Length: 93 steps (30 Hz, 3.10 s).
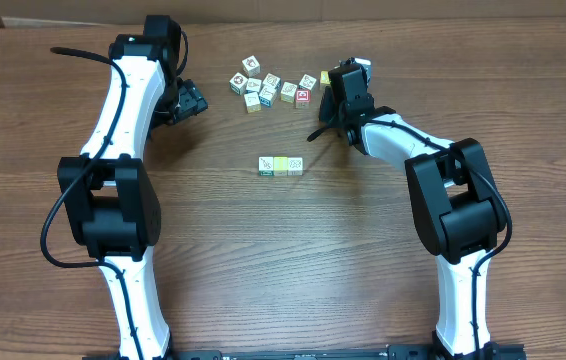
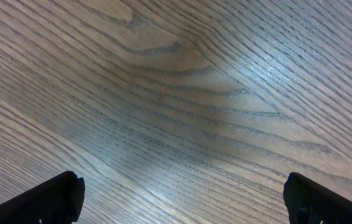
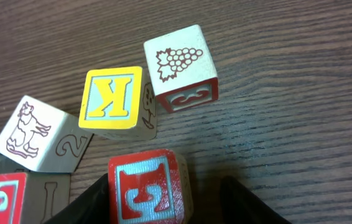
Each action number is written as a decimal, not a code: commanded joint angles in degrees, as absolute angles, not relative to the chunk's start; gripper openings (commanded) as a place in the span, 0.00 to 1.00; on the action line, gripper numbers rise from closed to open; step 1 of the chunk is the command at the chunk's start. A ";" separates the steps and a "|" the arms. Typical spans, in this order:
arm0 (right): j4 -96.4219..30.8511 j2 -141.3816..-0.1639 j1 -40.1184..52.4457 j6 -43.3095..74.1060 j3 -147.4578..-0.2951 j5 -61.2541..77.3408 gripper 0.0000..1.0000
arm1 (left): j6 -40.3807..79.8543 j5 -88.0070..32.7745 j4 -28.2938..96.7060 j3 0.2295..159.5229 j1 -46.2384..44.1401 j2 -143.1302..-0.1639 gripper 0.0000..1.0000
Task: Form a horizontal line
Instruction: 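Close the right gripper on the red-edged E block, then lift the E block and carry it down toward the row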
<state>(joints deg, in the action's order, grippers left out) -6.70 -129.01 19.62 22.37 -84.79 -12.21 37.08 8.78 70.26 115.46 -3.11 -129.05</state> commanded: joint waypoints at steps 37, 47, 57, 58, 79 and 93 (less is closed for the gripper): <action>-4.49 -127.66 19.86 22.04 -84.82 -12.36 0.46 | 36.60 9.02 70.22 116.51 -3.29 -129.64 1.00; -4.56 -127.61 19.86 22.04 -84.84 -12.36 0.28 | 36.60 9.04 70.22 116.51 -3.29 -129.64 1.00; -5.30 -126.43 19.86 22.04 -84.84 -12.34 0.37 | 36.60 9.02 70.22 116.51 -3.29 -129.64 1.00; -5.39 -126.43 19.86 22.04 -84.84 -12.36 0.37 | 36.60 9.02 70.22 116.51 -3.29 -129.64 1.00; -5.65 -127.74 19.86 22.04 -84.84 -12.36 0.28 | 36.60 9.02 70.22 116.51 -3.29 -129.64 1.00; -8.73 -122.80 19.86 22.04 -84.84 -12.34 0.27 | 36.60 9.02 70.22 116.51 -3.29 -129.64 1.00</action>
